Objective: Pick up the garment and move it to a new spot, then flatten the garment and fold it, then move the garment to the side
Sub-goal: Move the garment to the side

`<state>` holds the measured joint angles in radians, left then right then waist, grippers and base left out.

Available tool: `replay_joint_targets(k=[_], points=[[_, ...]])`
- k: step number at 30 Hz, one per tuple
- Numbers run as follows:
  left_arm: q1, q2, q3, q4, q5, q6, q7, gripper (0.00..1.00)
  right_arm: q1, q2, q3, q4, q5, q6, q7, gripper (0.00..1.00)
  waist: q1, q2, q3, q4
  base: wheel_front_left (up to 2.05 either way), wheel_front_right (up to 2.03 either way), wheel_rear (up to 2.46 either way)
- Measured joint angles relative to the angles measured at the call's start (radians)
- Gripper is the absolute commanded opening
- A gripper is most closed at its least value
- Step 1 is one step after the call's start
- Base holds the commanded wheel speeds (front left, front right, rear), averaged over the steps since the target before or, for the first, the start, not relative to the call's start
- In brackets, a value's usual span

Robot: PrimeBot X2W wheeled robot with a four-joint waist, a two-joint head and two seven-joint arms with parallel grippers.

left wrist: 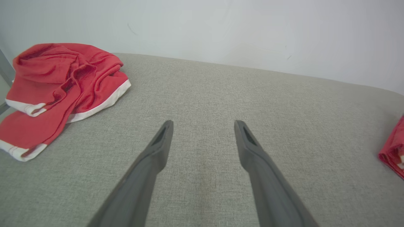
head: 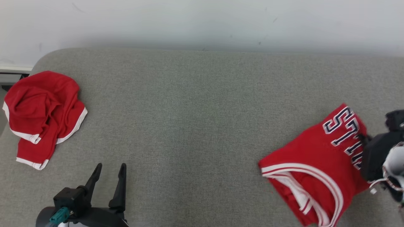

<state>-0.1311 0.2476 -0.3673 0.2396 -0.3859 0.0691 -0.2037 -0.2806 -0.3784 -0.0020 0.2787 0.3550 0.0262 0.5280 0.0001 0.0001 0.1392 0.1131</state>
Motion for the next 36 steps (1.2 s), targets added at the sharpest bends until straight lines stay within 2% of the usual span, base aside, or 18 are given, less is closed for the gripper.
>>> replay_joint_targets(k=[6,12,16,23,30,36], points=[[-0.021,-0.007,-0.012,-0.004,0.007,-0.008,0.002,1.0,-0.064,-0.063,-0.066,0.066,-0.005,-0.007,-0.011,0.0,0.0,0.0,0.01,0.018,0.0,0.0,0.0],[-0.021,-0.007,-0.012,-0.003,0.007,-0.008,0.005,1.0,-0.052,-0.13,-0.151,0.119,-0.02,-0.07,-0.033,0.0,0.0,0.0,0.024,0.042,0.0,0.0,0.0],[-0.02,0.005,0.0,-0.003,0.007,-0.008,0.005,1.0,-0.034,-0.147,-0.175,0.136,-0.026,-0.089,-0.055,0.0,0.0001,0.0001,0.032,0.048,0.0,0.0,0.0],[-0.015,0.008,0.006,-0.007,0.007,-0.007,0.005,1.0,-0.004,-0.175,-0.213,0.154,-0.035,-0.105,-0.095,0.0,0.0,0.0,0.033,0.034,0.0,0.0,0.0],[-0.016,0.01,0.004,-0.015,0.007,-0.006,0.005,1.0,0.004,-0.18,-0.217,0.169,-0.054,-0.106,-0.145,0.0,0.0,0.0,0.034,0.006,0.0,0.0,0.0],[-0.017,0.008,-0.008,-0.018,0.009,-0.007,0.006,1.0,0.004,-0.208,-0.217,0.191,-0.071,-0.106,-0.186,0.0,0.0,0.0,0.035,0.003,0.0,0.0,0.0]])
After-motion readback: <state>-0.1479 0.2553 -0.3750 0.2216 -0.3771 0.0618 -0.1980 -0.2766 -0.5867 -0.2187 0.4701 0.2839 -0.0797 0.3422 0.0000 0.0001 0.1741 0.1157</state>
